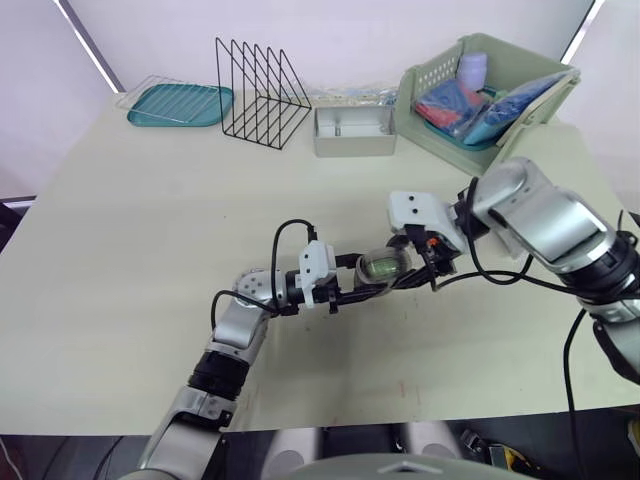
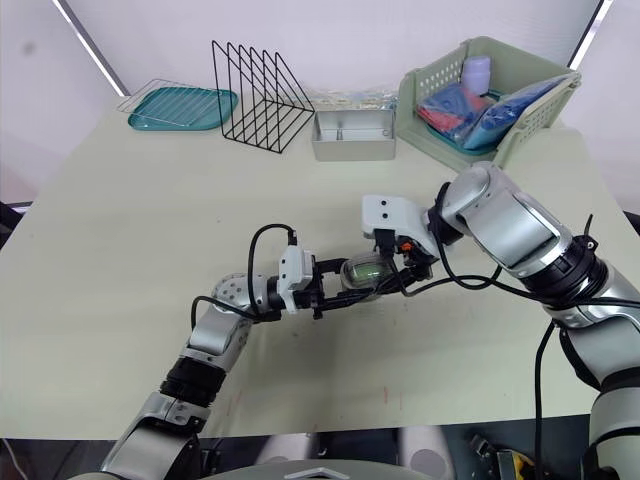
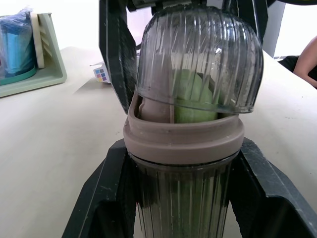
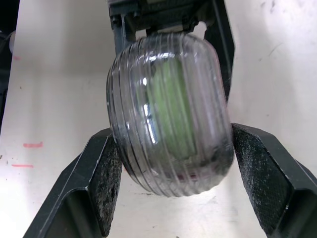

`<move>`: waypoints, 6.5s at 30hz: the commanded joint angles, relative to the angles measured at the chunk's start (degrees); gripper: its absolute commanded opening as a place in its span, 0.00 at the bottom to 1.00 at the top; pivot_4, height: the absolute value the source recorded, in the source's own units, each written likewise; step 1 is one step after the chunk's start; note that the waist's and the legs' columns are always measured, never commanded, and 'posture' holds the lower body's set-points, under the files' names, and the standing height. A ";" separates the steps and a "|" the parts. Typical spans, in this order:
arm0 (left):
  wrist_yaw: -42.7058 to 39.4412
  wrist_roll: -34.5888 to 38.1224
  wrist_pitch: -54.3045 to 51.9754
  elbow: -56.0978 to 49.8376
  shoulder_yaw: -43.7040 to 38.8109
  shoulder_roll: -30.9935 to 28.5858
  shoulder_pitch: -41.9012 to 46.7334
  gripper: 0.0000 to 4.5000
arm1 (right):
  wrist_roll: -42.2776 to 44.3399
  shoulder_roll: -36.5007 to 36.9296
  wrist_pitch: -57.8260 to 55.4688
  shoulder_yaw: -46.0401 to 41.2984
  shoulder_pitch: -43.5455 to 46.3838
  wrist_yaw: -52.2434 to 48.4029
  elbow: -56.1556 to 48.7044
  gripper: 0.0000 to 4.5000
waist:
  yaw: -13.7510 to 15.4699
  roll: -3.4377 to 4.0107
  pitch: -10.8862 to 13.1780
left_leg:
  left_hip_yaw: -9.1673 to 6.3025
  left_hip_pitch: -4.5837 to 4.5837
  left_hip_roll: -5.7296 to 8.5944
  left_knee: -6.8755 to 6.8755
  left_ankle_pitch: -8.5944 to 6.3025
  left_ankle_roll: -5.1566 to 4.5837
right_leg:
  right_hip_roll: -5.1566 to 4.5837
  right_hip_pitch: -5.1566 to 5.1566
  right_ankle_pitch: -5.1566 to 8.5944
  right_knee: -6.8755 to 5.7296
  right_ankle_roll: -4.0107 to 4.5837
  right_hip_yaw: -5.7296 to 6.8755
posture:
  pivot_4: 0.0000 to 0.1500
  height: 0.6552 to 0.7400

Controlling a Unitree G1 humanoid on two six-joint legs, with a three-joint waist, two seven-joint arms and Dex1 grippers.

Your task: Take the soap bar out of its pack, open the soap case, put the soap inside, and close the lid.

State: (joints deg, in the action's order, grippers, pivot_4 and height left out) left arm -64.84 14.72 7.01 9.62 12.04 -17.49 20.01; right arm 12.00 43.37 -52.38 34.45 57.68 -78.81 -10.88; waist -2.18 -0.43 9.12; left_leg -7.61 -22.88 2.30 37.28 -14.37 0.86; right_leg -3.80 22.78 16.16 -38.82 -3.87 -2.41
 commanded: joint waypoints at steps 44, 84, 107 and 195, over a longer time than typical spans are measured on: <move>0.10 0.49 1.56 -2.97 0.99 0.05 0.17 0.42 | 0.84 1.53 -0.18 -2.74 1.24 0.14 -1.80 0.77 | 0.02 0.00 0.00 | 0.00 0.00 0.00 0.00 0.00 0.00 | 0.00 0.00 0.00 0.00 0.00 0.00 | 1.00 1.00; 0.03 0.58 3.03 -1.32 0.52 -0.89 1.02 0.42 | 3.35 7.08 18.96 -20.29 -23.55 6.34 7.03 0.15 | 0.23 -0.02 0.11 | 0.07 0.01 0.00 0.05 0.00 -0.01 | 0.00 -0.05 -0.01 -0.02 -0.01 -0.03 | 1.00 1.00; 0.38 0.41 3.12 -0.78 0.37 -0.96 1.04 0.42 | 11.32 3.56 25.25 -25.99 -25.88 0.89 3.73 0.01 | 0.17 -0.03 0.12 | 0.06 0.03 -0.01 0.05 0.00 -0.01 | 0.03 -0.08 -0.01 -0.01 -0.01 -0.04 | 1.00 1.00; 1.49 0.21 4.19 2.10 -1.25 -0.16 1.24 0.42 | 20.58 -1.38 16.69 -28.29 -20.25 5.93 -0.97 0.01 | 0.19 -0.03 0.11 | 0.04 0.04 -0.01 0.06 0.00 -0.01 | 0.02 -0.08 -0.01 -0.03 -0.01 -0.03 | 1.00 1.00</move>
State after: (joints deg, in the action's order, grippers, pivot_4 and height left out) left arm -63.46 13.85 10.23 12.02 11.72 -17.78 20.83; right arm 32.12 42.43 -35.97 6.84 36.04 -73.83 -10.36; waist -1.98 -0.46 9.24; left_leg -7.56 -22.84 2.29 37.34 -14.36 0.85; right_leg -3.78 22.69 16.16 -38.85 -3.88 -2.45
